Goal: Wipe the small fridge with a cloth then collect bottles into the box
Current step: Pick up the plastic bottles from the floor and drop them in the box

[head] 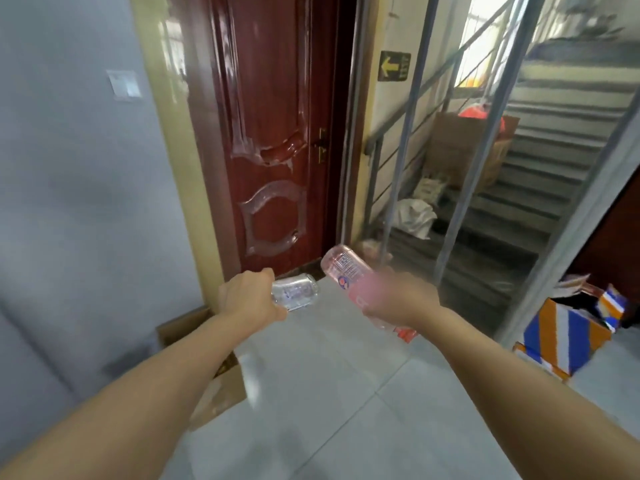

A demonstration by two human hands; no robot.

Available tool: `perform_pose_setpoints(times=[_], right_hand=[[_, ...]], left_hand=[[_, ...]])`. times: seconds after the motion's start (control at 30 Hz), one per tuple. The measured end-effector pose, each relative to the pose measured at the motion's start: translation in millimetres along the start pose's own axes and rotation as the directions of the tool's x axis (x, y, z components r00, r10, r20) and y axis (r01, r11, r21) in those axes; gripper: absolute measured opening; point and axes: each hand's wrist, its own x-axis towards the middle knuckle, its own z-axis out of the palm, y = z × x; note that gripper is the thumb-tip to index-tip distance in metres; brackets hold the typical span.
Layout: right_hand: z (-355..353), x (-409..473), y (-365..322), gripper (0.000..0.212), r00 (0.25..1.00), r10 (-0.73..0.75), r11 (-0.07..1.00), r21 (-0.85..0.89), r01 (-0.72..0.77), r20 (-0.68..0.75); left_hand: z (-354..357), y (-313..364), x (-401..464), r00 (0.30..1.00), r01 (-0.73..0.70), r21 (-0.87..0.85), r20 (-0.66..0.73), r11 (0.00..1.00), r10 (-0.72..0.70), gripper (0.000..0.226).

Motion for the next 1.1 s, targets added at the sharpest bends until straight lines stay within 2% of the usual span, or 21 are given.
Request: perform_pose_setpoints(times=[0.23,0.37,0.53,0.73,0.9,1.0,1.1], right_hand=[[8,164,7,0.068,0.982,-0.183,0.983,-0.018,0.184,0.054],[20,235,-10,0.065,0.957,-0.275,0.961,0.026,0.274,0.093],[35,324,-43,0.066,0.914,-0.395,0.918,0.026,0.395,0.093],[50,434,-92,0.070,0.884,-0.458,0.887,-0.025,0.462,0.099],[52,510,-134,0.069,0.840,-0.532,0.845,-0.001,0.535,0.104],[55,551,-164,0.068,0.797,-0.587,0.806,0.011,0.592,0.141],[63,590,-198,0.066,0.737,-0.654,0.749,0.007,0.663,0.170]], left_hand=[[22,4,118,0.984,0.176,0.046,-0.021,0.983,-0.176,0.045],[32,-4,165,0.959,0.280,0.081,0.019,0.957,-0.282,0.043],[50,-32,236,0.927,0.370,0.068,0.044,0.927,-0.373,0.048],[82,-79,328,0.886,0.460,0.031,0.052,0.887,-0.461,0.046],[85,-121,385,0.841,0.531,0.083,0.065,0.843,-0.537,0.043],[84,-143,410,0.820,0.561,0.112,0.059,0.820,-0.569,0.046],[85,-162,428,0.767,0.630,0.119,0.059,0.767,-0.639,0.052]])
